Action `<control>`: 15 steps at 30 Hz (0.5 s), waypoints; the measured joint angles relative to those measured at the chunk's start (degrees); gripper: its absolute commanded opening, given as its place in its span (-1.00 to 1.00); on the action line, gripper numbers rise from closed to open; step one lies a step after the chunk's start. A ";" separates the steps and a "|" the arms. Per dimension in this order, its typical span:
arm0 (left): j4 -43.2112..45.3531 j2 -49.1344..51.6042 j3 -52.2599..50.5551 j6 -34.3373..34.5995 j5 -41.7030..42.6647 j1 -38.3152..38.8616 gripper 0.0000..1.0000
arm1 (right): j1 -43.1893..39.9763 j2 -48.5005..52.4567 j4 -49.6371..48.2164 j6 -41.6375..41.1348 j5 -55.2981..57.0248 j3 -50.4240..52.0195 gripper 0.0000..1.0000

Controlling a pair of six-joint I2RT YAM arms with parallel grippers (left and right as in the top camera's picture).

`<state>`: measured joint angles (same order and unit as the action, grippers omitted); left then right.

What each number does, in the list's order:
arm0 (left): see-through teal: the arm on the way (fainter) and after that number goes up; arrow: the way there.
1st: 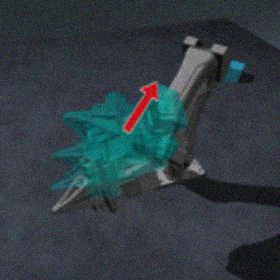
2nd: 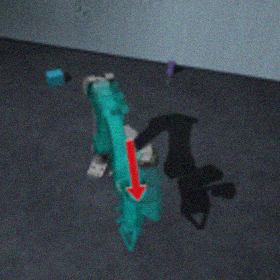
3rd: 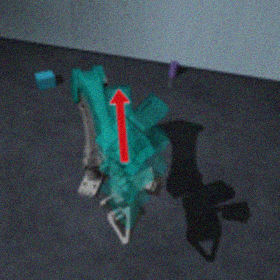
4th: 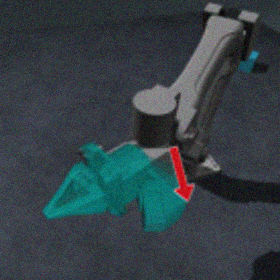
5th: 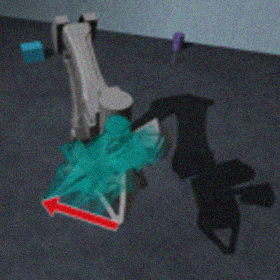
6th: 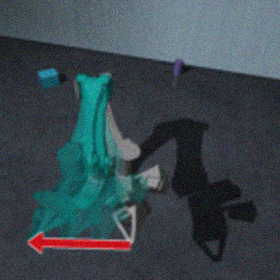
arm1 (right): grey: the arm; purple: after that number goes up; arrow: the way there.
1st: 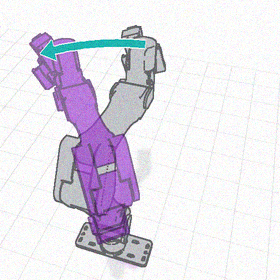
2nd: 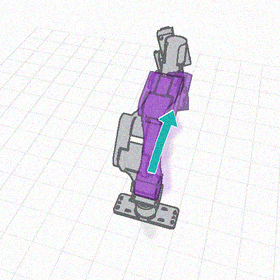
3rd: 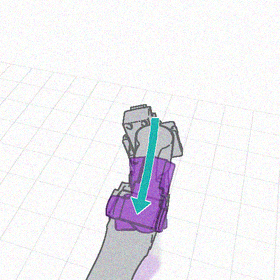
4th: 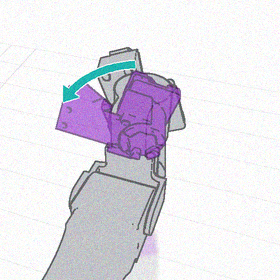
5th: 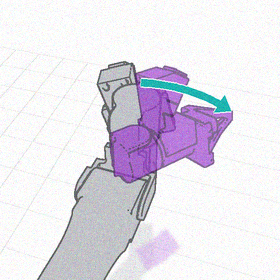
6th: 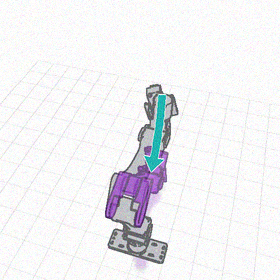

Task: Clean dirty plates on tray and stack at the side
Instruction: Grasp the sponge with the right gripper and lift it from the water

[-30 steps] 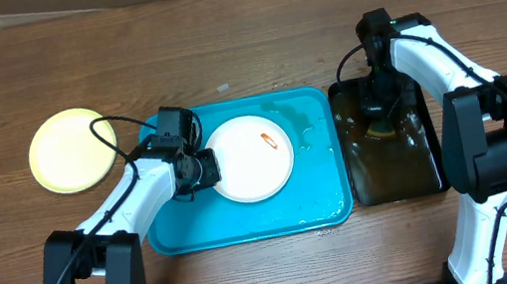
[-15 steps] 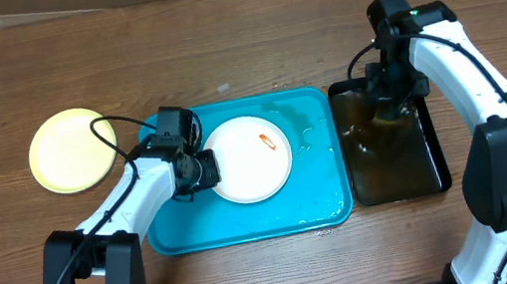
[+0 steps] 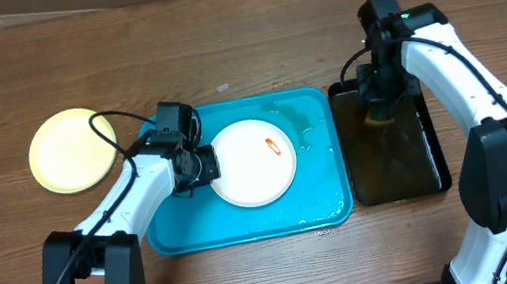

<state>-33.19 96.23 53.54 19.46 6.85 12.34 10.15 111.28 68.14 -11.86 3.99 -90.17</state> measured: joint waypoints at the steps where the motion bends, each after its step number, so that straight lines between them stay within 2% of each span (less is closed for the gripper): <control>1: -0.22 0.00 0.00 0.02 0.00 0.02 -0.74 | 0.39 0.00 -0.24 0.02 0.04 0.22 -0.92; 9: -1.33 0.02 0.00 0.00 -0.02 0.00 -0.70 | 1.99 0.00 -1.38 -3.32 4.68 1.27 -0.92; 15: -1.51 0.02 0.00 0.00 0.00 0.00 -0.75 | 1.88 0.00 -0.85 -6.27 8.28 1.31 -0.92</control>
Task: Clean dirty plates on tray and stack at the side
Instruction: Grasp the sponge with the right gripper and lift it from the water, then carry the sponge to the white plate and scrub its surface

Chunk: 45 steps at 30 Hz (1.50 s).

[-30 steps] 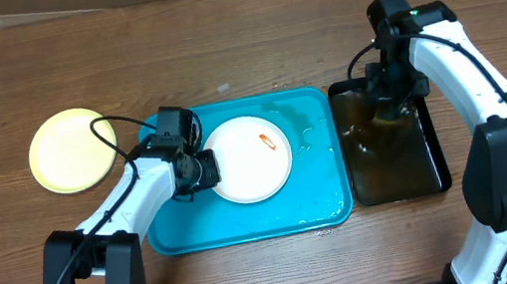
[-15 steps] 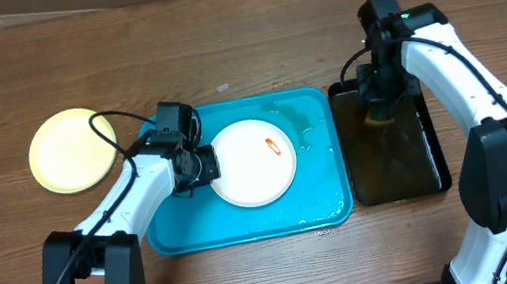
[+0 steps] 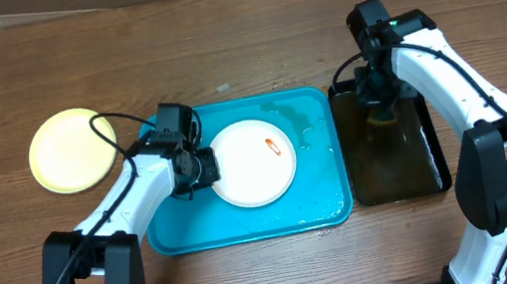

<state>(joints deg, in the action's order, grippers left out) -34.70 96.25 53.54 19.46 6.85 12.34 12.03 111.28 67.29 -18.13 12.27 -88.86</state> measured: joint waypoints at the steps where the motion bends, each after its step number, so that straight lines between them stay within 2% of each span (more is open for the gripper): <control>1: -0.02 0.00 0.00 0.00 -0.02 0.00 -0.79 | -0.02 0.00 -0.11 -0.74 -0.33 0.00 -0.92; 3: 0.00 0.00 0.00 0.00 0.00 0.02 -0.91 | -0.04 0.00 -0.48 -1.14 -1.55 0.00 -0.92; 9: -0.04 0.00 0.04 0.07 0.02 0.02 -0.92 | -0.15 0.00 0.09 -2.82 -1.18 0.00 -0.92; 22: 0.02 0.00 0.04 0.28 0.00 0.02 -0.86 | 1.77 0.00 -4.57 3.43 -20.44 0.04 -0.92; 29: 0.02 0.00 0.04 0.28 0.00 0.02 -0.86 | 7.39 0.00 -10.05 5.11 -29.03 0.04 -0.92; 33: 0.02 0.00 0.04 0.28 0.00 0.02 -0.85 | 13.00 0.00 -11.72 5.53 -26.08 0.04 -0.92; 45: 0.00 0.00 0.04 0.28 0.02 0.02 -0.85 | 30.62 0.02 -13.88 8.48 -1.20 0.04 -0.92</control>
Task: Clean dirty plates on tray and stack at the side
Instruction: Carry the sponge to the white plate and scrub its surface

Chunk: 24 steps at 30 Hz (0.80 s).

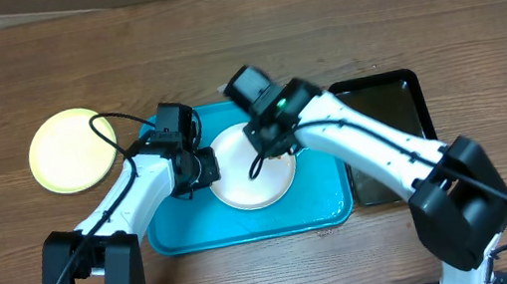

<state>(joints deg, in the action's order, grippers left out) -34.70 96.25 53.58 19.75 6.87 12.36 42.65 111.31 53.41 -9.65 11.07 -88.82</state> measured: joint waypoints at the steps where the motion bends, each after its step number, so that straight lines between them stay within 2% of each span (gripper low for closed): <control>1: -0.02 0.00 0.00 0.00 0.00 0.00 -0.86 | 0.66 0.07 -0.13 0.26 1.29 0.00 -0.92; 10: -0.48 0.00 0.02 0.00 0.00 0.00 -0.86 | 1.97 4.31 -0.31 0.92 9.29 0.00 -0.92; 24: -0.59 0.00 0.04 0.00 0.33 0.00 -0.87 | 1.97 10.95 -2.19 1.97 6.45 0.02 -0.91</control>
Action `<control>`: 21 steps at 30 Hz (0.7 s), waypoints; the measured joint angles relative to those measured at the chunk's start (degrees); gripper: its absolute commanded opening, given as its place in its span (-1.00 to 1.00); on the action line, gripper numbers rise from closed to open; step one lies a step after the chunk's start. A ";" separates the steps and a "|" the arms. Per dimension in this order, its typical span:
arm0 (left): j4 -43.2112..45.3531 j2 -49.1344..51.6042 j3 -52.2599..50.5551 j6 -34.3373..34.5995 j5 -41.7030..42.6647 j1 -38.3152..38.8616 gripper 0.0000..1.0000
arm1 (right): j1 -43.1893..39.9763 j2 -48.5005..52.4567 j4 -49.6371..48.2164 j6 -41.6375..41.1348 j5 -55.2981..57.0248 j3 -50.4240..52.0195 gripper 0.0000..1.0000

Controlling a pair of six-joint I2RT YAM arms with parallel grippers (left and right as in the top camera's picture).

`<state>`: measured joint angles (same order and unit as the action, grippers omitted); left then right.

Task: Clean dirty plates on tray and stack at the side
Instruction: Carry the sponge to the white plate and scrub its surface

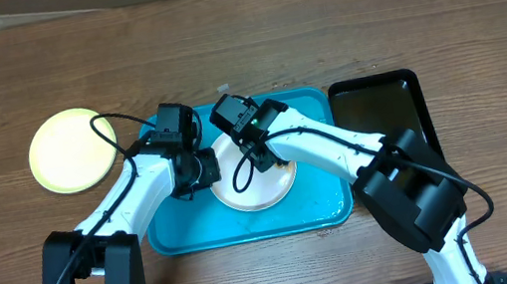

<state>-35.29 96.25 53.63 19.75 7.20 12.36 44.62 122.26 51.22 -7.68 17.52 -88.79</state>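
A white plate [259, 190] lies in the blue tray [329, 206], and my right arm covers its upper part. At the plate's left rim my left gripper [207, 166] is shut on the edge. My right gripper [266, 160] points down onto the plate's middle. Its fingers are mostly hidden under the wrist, and a brownish bit of sponge [281, 165] peeks out beside them. The red mark on the plate is hidden. A yellow plate [68, 149] rests on the table to the left of the tray.
A black tray of dark liquid [387, 127] stands right of the blue tray, touching it. Water glistens on the blue tray's floor at the right. Wooden table surrounds both trays.
My right gripper has moved a little left and toward the front over the white plate, and the arm now covers more of it. The left gripper still holds the rim.
At first my right gripper was down in the black tray with a brownish sponge, while the left held the white plate's rim. Then it stood slightly higher there. Later it was over the white plate at the red mark, and now it is at the plate's middle.
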 measured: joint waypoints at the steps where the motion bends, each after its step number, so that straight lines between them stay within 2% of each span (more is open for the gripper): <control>1: 0.00 0.00 0.00 0.00 0.04 0.00 -0.88 | 0.00 0.07 0.02 0.15 -0.44 -0.02 -0.91; 16: -0.33 0.00 0.00 0.00 -0.31 -0.11 -0.88 | -0.81 0.07 2.78 4.52 -12.92 -1.11 -0.92; 21: -0.33 0.00 0.00 0.00 -0.35 -0.11 -0.88 | -0.76 0.33 3.78 6.23 -20.41 -2.69 -0.92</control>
<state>-35.62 96.25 53.63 19.75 6.85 12.25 43.86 122.58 55.00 -1.45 -2.90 -91.48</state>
